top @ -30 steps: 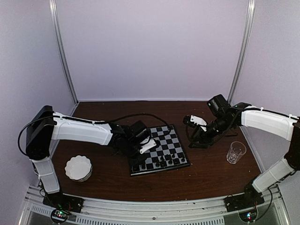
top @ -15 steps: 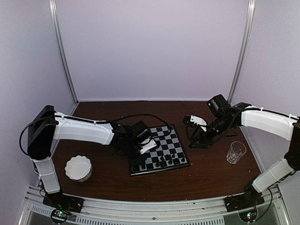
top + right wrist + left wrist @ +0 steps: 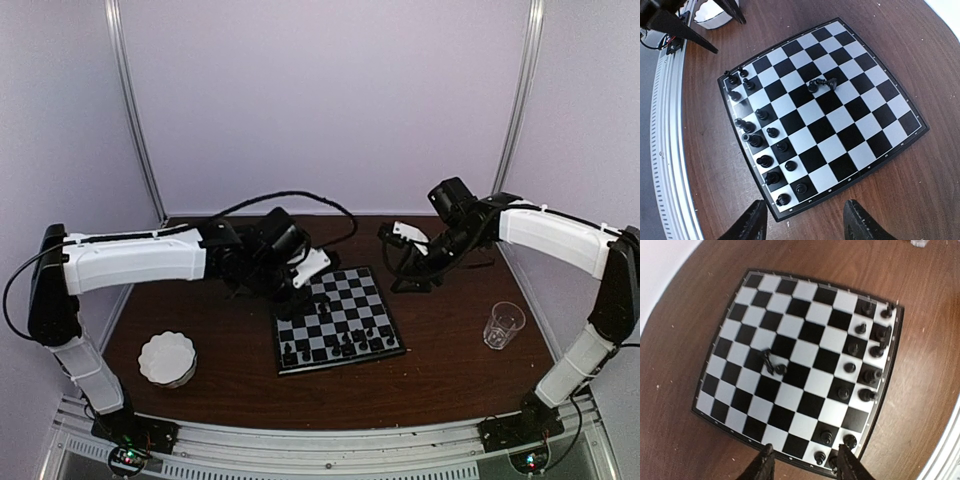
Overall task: Set up the chess pieces on the board
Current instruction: Place the pawn at g7, then pick up the pawn from the chessboard.
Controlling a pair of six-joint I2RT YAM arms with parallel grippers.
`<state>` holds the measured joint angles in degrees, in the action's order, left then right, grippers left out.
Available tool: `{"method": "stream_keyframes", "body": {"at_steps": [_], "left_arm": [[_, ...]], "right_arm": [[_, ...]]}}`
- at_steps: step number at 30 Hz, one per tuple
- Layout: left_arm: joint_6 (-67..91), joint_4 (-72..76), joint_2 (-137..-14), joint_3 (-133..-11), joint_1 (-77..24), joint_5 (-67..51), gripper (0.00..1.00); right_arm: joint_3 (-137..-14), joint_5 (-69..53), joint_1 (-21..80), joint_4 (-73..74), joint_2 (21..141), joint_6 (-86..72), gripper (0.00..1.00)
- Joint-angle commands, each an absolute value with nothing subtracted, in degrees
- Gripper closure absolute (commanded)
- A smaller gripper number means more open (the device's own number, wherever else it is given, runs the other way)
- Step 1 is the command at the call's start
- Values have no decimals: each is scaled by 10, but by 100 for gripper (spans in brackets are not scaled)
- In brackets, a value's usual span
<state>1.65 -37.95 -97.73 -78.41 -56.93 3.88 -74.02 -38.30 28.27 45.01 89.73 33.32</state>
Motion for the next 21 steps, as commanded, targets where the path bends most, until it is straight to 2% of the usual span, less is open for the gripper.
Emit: {"method": "stream_keyframes", "body": {"at_steps": [1, 5, 10, 21], "left_arm": [[61, -367, -959, -835, -505, -26, 56], [144, -302, -955, -828, -418, -98, 56], [215, -189, -917, -723, -348, -112, 55], [236, -201, -865, -682, -319, -120, 54]], "right_arm": [[-801, -369, 298, 479, 950, 338, 47], [-865, -318, 347, 497, 1022, 342, 50], [-964, -258, 404, 523, 1117, 341, 54], [-1164, -212, 438, 578, 1296, 322, 59]]}}
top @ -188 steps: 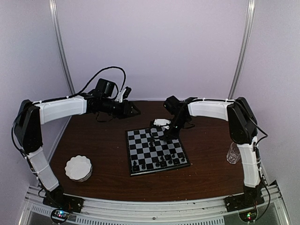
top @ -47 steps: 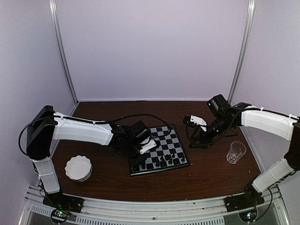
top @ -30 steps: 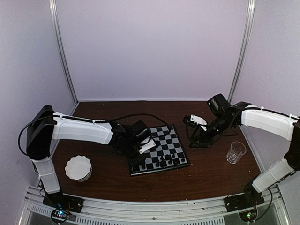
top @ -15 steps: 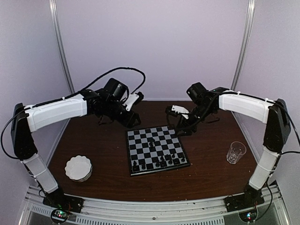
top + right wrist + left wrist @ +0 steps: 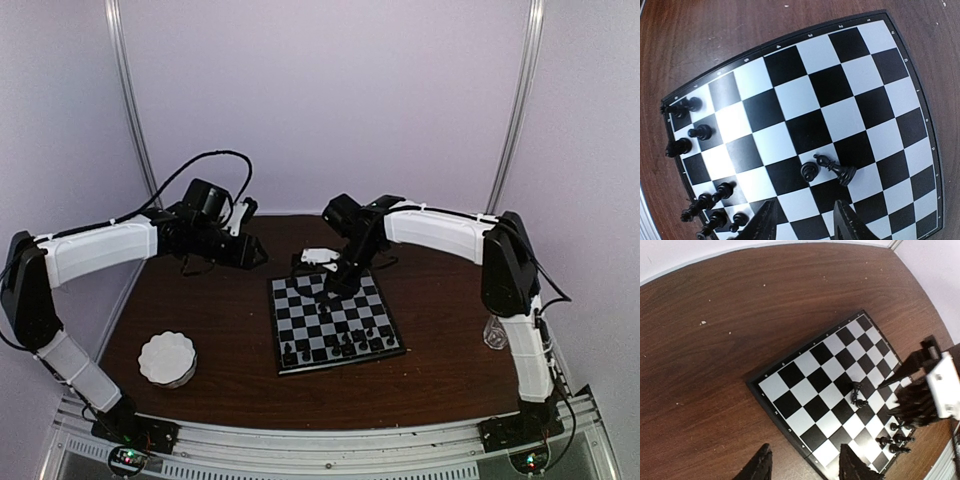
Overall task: Set up the chess pieces on the board
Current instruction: Pick up the pawn from the chessboard.
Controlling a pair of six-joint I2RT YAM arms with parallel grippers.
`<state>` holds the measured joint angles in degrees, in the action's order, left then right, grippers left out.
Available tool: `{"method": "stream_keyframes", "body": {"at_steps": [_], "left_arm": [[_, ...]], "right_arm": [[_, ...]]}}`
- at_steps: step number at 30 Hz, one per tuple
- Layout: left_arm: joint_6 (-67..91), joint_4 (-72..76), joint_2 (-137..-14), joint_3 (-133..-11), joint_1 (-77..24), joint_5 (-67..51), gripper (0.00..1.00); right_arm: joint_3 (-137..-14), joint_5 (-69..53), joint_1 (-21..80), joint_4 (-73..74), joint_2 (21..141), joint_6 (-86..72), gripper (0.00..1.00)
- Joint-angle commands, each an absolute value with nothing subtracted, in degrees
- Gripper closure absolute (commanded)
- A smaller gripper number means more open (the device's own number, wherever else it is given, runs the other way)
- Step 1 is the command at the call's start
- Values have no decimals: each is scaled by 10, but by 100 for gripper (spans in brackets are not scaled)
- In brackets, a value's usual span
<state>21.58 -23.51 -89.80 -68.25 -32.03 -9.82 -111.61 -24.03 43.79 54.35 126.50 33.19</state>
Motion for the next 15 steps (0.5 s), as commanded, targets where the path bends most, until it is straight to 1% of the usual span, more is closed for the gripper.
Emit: {"method": "stream_keyframes", "body": {"at_steps": [1, 15], "left_arm": [[237, -203, -862, -683, -319, -124, 54], [238, -206, -844, -682, -316, -132, 53]], "right_arm": [[-1172, -213, 438, 580, 1302, 322, 59], [-1194, -219, 450, 589, 1341, 329, 63]]}}
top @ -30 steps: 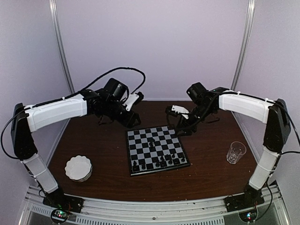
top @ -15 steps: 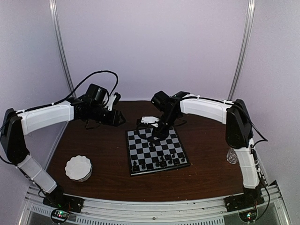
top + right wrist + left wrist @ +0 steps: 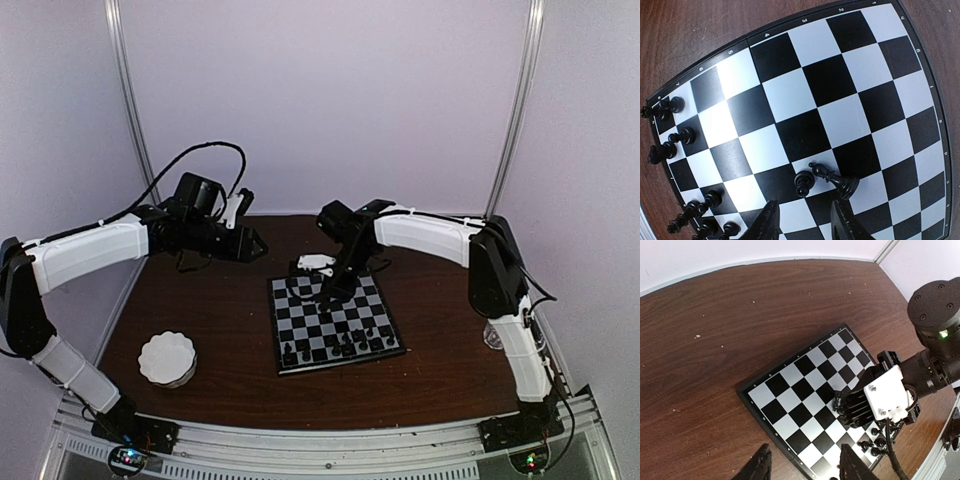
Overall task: Set up the chess pieces on the board
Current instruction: Pick up the pawn from the chessboard.
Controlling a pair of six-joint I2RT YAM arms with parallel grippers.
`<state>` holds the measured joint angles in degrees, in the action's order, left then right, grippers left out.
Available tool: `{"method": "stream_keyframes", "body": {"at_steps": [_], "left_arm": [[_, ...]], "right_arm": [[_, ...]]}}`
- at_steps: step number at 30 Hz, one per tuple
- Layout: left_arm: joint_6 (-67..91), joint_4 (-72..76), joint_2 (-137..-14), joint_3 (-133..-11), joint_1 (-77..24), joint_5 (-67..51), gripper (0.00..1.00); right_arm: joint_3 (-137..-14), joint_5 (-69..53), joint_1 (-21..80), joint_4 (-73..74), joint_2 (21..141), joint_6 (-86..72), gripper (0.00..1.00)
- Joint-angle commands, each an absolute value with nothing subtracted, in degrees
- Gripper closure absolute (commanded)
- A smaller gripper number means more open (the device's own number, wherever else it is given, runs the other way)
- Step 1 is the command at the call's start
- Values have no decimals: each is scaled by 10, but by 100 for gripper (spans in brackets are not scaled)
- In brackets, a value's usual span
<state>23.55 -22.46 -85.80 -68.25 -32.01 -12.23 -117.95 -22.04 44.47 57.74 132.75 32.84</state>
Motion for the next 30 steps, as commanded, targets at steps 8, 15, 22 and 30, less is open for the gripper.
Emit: {"method": "stream_keyframes", "body": {"at_steps": [8, 15, 22, 30], "left_arm": [[239, -206, -843, -682, -313, -138, 53], [239, -206, -841, -682, -308, -141, 53], [238, -207, -842, -682, -306, -146, 52], [238, -206, -840, -682, -305, -149, 52]], "right_arm": [[-1214, -213, 451, 590, 1359, 322, 66], [-1228, -215, 452, 594, 1371, 320, 75], [-1229, -220, 453, 598, 1371, 320, 83], [-1229, -221, 456, 598, 1374, 322, 85]]}}
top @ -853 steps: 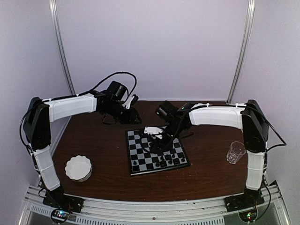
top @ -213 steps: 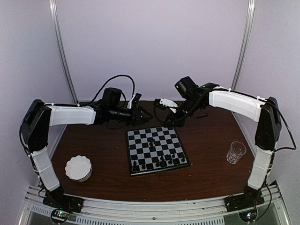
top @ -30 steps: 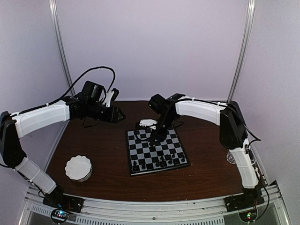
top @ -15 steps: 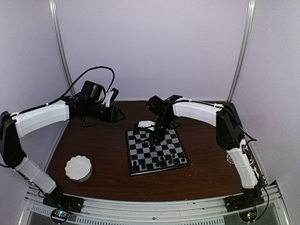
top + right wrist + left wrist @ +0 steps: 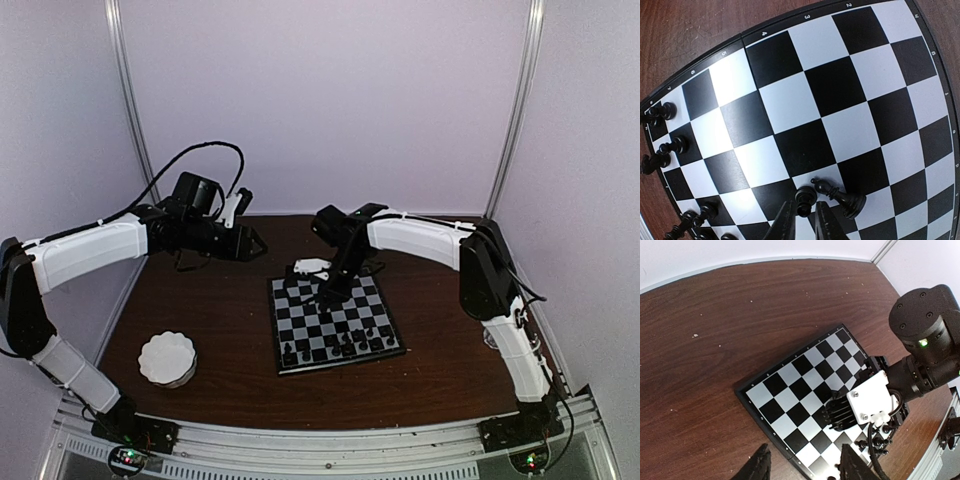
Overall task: Set up the chess pieces on the board
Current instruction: Pick up the pawn from the chessboard.
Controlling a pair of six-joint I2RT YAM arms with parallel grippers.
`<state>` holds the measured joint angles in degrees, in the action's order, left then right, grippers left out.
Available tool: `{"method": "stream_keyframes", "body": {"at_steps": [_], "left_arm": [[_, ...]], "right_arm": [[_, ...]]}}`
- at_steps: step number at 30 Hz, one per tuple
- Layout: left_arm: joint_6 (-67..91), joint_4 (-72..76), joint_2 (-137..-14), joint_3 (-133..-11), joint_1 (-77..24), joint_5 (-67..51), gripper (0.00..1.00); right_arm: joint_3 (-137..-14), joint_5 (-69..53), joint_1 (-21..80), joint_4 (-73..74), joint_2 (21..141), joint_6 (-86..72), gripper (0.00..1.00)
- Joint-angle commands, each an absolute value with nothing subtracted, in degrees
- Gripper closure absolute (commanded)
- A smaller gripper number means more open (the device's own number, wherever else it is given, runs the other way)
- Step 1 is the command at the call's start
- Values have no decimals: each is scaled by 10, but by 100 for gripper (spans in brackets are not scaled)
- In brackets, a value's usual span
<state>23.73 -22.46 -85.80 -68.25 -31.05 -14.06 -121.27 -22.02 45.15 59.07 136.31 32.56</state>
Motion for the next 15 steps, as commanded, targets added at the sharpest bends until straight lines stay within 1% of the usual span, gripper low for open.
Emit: {"method": "stream_keyframes", "body": {"at_steps": [1, 6, 15], "left_arm": [[237, -206, -840, -682, -305, -149, 52], [236, -206, -840, -682, -305, -150, 52], [236, -207, -840, -683, -302, -154, 52]], "right_arm": [[-1230, -222, 457, 598, 1375, 322, 86], [-1233, -222, 461, 602, 1371, 322, 91], [-1227, -227, 466, 610, 1352, 322, 94]]}}
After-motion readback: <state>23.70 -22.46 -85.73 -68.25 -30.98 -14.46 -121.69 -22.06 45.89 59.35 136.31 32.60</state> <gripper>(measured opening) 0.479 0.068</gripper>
